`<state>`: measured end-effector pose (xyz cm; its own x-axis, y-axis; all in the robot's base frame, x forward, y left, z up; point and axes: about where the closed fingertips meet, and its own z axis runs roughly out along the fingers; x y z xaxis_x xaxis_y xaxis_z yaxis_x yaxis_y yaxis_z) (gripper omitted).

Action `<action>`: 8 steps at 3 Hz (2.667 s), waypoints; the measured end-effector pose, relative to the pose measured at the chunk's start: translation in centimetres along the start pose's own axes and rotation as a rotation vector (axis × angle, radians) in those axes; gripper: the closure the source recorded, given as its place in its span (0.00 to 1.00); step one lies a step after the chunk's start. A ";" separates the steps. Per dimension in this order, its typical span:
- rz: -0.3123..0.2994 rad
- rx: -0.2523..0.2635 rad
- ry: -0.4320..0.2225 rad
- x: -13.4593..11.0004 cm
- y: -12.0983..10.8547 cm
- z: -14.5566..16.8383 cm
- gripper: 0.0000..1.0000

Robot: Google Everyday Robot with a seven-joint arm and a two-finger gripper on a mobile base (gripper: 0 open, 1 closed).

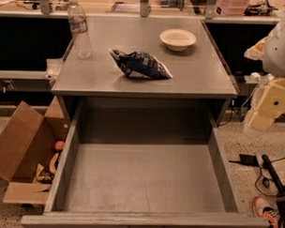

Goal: Place blue chip bag into top drawer

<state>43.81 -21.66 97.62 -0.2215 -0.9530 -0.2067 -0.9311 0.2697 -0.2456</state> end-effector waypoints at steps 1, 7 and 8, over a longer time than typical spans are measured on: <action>0.000 0.000 0.000 0.0 0.0 0.0 0.00; -0.074 0.089 -0.434 -12.0 -14.0 9.0 0.00; -0.095 0.056 -0.482 -16.5 -16.0 11.7 0.00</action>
Offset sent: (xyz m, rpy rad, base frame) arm 0.0300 -0.0028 -0.0027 0.0594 -0.0867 0.0016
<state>65.71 -8.67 93.85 0.0354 -0.8049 -0.5924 -0.9206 0.2044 -0.3327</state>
